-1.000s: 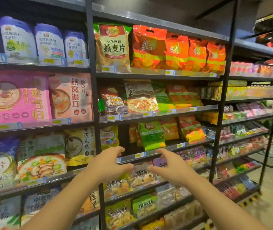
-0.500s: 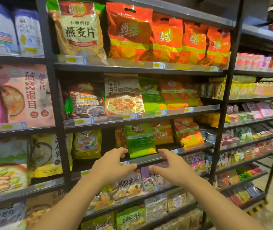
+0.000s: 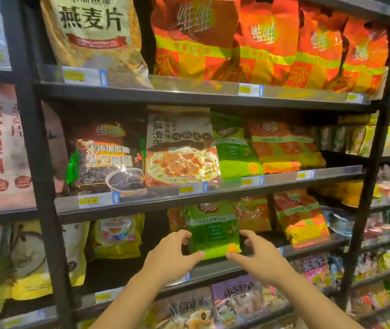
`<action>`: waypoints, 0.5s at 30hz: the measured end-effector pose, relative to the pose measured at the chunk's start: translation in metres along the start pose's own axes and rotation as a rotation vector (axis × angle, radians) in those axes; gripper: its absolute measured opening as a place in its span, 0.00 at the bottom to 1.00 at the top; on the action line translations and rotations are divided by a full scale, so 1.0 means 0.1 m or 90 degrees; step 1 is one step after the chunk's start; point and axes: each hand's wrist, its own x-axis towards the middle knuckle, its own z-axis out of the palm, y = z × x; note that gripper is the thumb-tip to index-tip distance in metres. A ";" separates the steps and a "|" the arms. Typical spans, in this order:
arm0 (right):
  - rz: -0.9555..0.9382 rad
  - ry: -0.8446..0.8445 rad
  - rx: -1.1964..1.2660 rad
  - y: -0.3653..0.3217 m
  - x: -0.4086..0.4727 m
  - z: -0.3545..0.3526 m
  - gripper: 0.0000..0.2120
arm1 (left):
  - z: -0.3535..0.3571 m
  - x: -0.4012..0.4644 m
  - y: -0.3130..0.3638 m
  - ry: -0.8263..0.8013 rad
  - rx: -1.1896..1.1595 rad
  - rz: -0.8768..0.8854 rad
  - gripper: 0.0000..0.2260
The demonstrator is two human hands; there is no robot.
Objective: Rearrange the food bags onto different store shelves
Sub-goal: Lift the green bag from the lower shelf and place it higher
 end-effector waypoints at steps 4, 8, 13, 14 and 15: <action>0.025 -0.021 -0.014 0.15 0.60 0.08 0.45 | 0.13 0.55 -0.10 -0.015 -0.006 -0.026 0.38; 0.029 -0.046 -0.013 0.34 1.13 0.14 0.47 | 0.26 1.00 -0.21 -0.016 0.007 -0.054 0.38; 0.051 -0.033 -0.031 0.62 1.79 0.27 0.47 | 0.44 1.47 -0.37 -0.034 0.063 -0.188 0.30; 0.064 -0.043 -0.047 0.67 1.92 0.30 0.42 | 0.50 1.56 -0.40 -0.031 0.072 -0.217 0.30; 0.075 -0.049 -0.067 0.72 2.05 0.32 0.35 | 0.55 1.65 -0.42 -0.033 0.074 -0.241 0.33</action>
